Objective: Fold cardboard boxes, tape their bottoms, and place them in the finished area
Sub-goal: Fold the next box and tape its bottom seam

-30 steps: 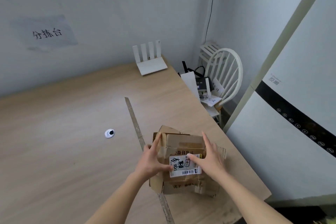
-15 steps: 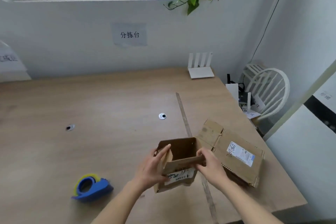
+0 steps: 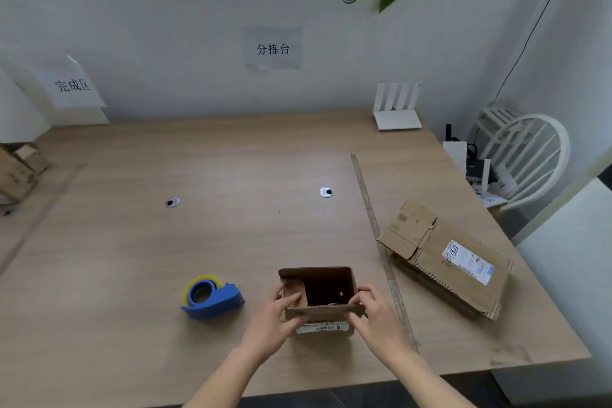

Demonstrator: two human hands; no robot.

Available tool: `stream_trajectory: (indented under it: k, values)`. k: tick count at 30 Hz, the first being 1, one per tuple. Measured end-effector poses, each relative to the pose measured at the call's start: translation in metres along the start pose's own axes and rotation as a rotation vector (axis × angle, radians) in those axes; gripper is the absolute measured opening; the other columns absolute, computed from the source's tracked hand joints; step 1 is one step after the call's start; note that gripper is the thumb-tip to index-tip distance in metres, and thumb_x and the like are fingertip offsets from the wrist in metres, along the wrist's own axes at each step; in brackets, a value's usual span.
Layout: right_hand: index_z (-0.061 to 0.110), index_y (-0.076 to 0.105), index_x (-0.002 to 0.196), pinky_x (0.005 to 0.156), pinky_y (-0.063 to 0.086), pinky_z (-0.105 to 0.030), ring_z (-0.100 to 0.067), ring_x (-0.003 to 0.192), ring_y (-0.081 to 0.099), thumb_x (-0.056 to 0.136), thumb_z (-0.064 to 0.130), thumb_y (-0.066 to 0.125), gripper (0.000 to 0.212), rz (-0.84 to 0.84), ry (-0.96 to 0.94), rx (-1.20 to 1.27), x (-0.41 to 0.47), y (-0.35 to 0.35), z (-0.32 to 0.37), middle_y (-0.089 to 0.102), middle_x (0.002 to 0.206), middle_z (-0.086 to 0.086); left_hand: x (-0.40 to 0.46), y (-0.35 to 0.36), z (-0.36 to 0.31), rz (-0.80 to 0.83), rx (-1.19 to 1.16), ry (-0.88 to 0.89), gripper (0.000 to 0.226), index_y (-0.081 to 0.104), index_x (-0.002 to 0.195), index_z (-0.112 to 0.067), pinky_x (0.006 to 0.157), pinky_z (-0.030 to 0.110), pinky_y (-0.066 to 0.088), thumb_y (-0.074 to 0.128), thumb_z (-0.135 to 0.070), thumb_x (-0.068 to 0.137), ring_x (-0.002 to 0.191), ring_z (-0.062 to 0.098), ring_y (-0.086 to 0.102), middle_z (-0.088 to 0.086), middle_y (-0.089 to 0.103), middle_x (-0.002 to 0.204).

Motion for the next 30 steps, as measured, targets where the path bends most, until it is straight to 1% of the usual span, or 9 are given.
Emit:
stream_trajectory:
  k: [4, 7, 11, 15, 18, 21, 24, 27, 30]
  values:
    - [0.027, 0.068, 0.101, 0.07, 0.034, 0.005, 0.001, 0.095, 0.058, 0.094, 0.035, 0.068, 0.011, 0.021, -0.043, -0.056, -0.011, -0.006, -0.006, 0.052, 0.128, 0.018, -0.005, 0.005, -0.001, -0.008, -0.04, -0.047, 0.067, 0.056, 0.144, -0.031, 0.118, 0.034, 0.035, 0.067, -0.063, 0.086, 0.144, 0.005, 0.033, -0.018, 0.025, 0.162]
    - [0.03, 0.068, 0.111, 0.073, 0.032, 0.003, 0.005, 0.101, 0.057, 0.095, 0.051, 0.06, 0.028, 0.008, -0.04, -0.037, -0.014, -0.012, -0.007, 0.043, 0.127, 0.027, -0.005, 0.007, -0.005, -0.007, -0.042, -0.058, 0.066, 0.057, 0.143, -0.03, 0.119, 0.033, 0.034, 0.067, -0.062, 0.086, 0.145, 0.006, 0.033, -0.016, 0.025, 0.163]
    - [0.04, 0.053, 0.138, 0.072, 0.041, -0.009, 0.004, 0.09, 0.057, 0.1, 0.061, 0.04, 0.045, 0.011, -0.025, -0.01, 0.004, -0.021, 0.002, 0.051, 0.118, 0.021, -0.006, 0.008, -0.003, 0.017, -0.014, -0.046, 0.063, 0.059, 0.14, -0.031, 0.117, 0.031, 0.036, 0.067, -0.062, 0.086, 0.143, 0.006, 0.036, -0.018, 0.025, 0.163]
    - [0.036, 0.036, 0.153, 0.099, 0.047, -0.033, -0.013, 0.119, 0.056, 0.104, 0.056, 0.033, 0.052, 0.12, 0.003, -0.04, 0.03, -0.022, 0.003, 0.053, 0.137, 0.009, -0.009, 0.006, 0.001, 0.018, 0.002, -0.046, 0.068, 0.057, 0.141, -0.039, 0.117, 0.029, 0.035, 0.061, -0.073, 0.083, 0.145, 0.003, 0.033, -0.021, 0.022, 0.164]
    - [0.035, 0.023, 0.158, 0.1, 0.046, -0.039, -0.021, 0.123, 0.053, 0.107, 0.046, 0.033, 0.054, 0.195, 0.021, -0.077, 0.04, -0.022, 0.001, 0.05, 0.14, 0.002, -0.011, 0.004, -0.004, 0.031, 0.001, -0.048, 0.08, 0.058, 0.14, -0.04, 0.117, 0.029, 0.034, 0.049, -0.086, 0.075, 0.145, 0.003, 0.034, -0.02, 0.023, 0.164]
    - [0.032, 0.011, 0.161, 0.094, 0.047, -0.036, -0.019, 0.109, 0.055, 0.106, 0.037, 0.039, 0.062, 0.238, 0.014, -0.073, 0.038, -0.016, 0.001, 0.047, 0.133, 0.001, -0.014, 0.001, -0.005, 0.029, -0.037, -0.065, 0.093, 0.058, 0.139, -0.039, 0.119, 0.032, 0.033, 0.04, -0.096, 0.068, 0.146, 0.004, 0.032, -0.017, 0.025, 0.164]
    - [0.031, 0.011, 0.161, 0.083, 0.047, -0.027, -0.005, 0.087, 0.05, 0.103, 0.025, 0.044, 0.067, 0.238, 0.046, -0.023, 0.035, -0.011, -0.001, 0.04, 0.122, 0.008, -0.016, 0.0, -0.008, 0.044, -0.053, -0.069, 0.1, 0.057, 0.141, -0.04, 0.117, 0.027, 0.034, 0.038, -0.1, 0.063, 0.144, 0.001, 0.034, -0.021, 0.023, 0.163]
    - [0.029, 0.015, 0.161, 0.081, 0.045, -0.025, -0.008, 0.091, 0.051, 0.093, 0.021, 0.049, 0.076, 0.322, 0.079, -0.004, 0.035, -0.01, -0.001, 0.03, 0.127, 0.009, -0.019, -0.001, -0.008, 0.06, -0.066, -0.059, 0.105, 0.055, 0.143, -0.039, 0.115, 0.024, 0.033, 0.041, -0.101, 0.06, 0.143, -0.001, 0.034, -0.027, 0.018, 0.162]
    - [0.03, 0.008, 0.161, 0.071, 0.037, -0.016, -0.008, 0.09, 0.051, 0.086, 0.021, 0.056, 0.09, 0.406, 0.079, -0.023, 0.038, -0.014, 0.0, 0.026, 0.132, 0.008, -0.02, -0.001, -0.008, 0.088, -0.059, -0.046, 0.106, 0.054, 0.144, -0.039, 0.117, 0.026, 0.032, 0.045, -0.101, 0.059, 0.144, -0.001, 0.032, -0.031, 0.014, 0.161]
Point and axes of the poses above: each hand's wrist, its own x-axis towards the middle knuckle, its own y-axis out of the palm, z = x × y, the point moved 4 cm from there along x, towards the middle knuckle
